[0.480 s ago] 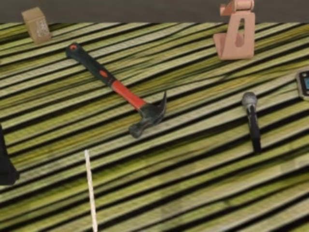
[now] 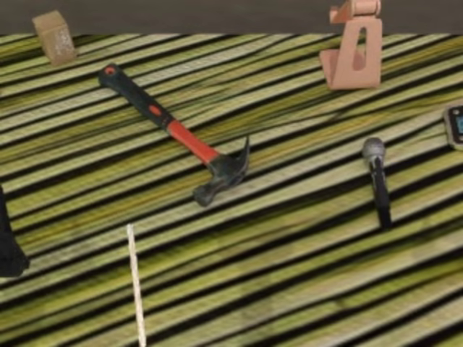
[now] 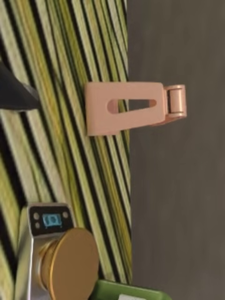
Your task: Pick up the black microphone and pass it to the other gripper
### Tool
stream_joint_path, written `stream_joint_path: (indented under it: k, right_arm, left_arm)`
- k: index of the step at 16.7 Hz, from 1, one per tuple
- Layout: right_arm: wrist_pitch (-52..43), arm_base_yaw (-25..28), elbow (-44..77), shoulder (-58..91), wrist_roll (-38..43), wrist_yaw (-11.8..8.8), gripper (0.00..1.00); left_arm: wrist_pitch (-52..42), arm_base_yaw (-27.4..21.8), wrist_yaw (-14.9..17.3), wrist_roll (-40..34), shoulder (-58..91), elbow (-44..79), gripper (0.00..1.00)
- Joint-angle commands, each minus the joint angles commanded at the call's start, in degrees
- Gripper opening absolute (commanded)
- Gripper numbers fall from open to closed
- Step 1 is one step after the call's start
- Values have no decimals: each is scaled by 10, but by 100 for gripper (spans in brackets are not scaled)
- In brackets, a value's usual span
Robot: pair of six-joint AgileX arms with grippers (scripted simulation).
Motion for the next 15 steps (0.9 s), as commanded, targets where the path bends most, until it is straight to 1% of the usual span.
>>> stream_joint_path:
  k: [3,11,15]
  right_arm:
    - [-71,22,110,142,25,3,100]
    - [-302,92,439,636,101,11,100]
    - [-401,123,586,829,135,13,100]
  left_arm:
    - [0,0,0,0,0,0,100]
    - [0,0,0,0,0,0,100]
    - [0,0,0,0,0,0,100]
